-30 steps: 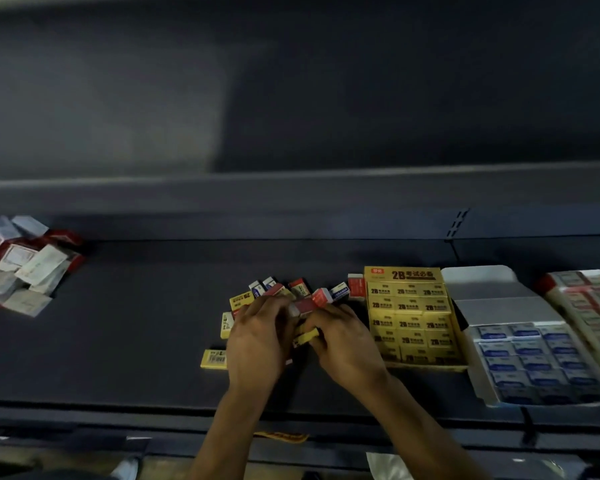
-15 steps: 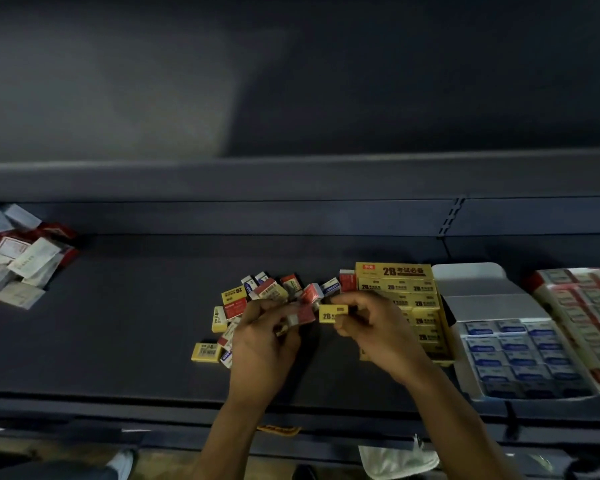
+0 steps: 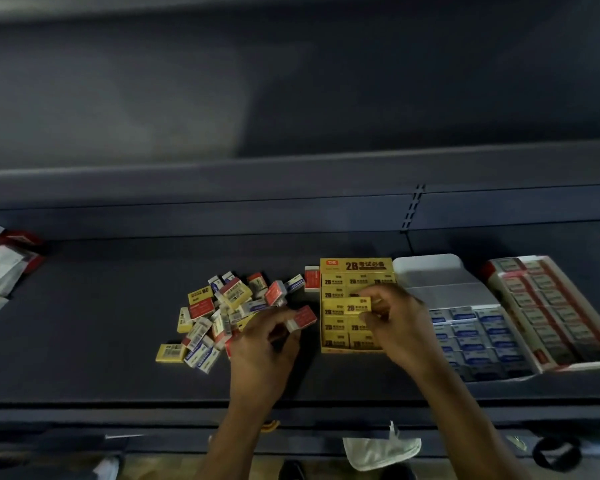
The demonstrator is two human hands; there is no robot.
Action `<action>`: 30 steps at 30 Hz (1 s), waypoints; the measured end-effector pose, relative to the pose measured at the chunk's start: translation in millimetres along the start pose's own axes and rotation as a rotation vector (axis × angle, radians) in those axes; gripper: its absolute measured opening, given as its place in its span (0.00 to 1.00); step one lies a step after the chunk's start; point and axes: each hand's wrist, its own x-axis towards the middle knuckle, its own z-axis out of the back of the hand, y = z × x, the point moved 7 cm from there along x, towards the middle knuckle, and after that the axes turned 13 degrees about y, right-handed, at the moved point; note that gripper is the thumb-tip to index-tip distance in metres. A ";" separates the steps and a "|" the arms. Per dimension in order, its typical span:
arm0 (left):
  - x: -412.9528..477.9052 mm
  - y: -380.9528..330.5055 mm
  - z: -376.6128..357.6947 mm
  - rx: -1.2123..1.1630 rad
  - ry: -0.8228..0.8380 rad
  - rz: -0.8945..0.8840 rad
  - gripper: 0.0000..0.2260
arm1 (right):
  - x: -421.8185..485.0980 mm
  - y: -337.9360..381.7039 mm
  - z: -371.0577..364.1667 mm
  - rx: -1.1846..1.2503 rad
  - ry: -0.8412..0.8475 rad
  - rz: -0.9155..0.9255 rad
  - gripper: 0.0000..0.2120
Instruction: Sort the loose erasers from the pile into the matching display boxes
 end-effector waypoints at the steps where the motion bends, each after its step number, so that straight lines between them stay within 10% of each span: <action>1: -0.8 -1.1 -1.8 -0.003 0.004 0.009 0.16 | 0.5 -2.6 1.5 -0.037 -0.003 -0.004 0.14; 22: -19.0 -5.8 -4.5 -0.122 -0.026 0.209 0.12 | 21.5 10.1 -35.7 -0.208 -0.036 0.154 0.02; 30: -16.4 6.9 -15.6 -0.505 -0.026 0.418 0.07 | 12.0 19.5 -28.9 -0.028 0.090 0.171 0.12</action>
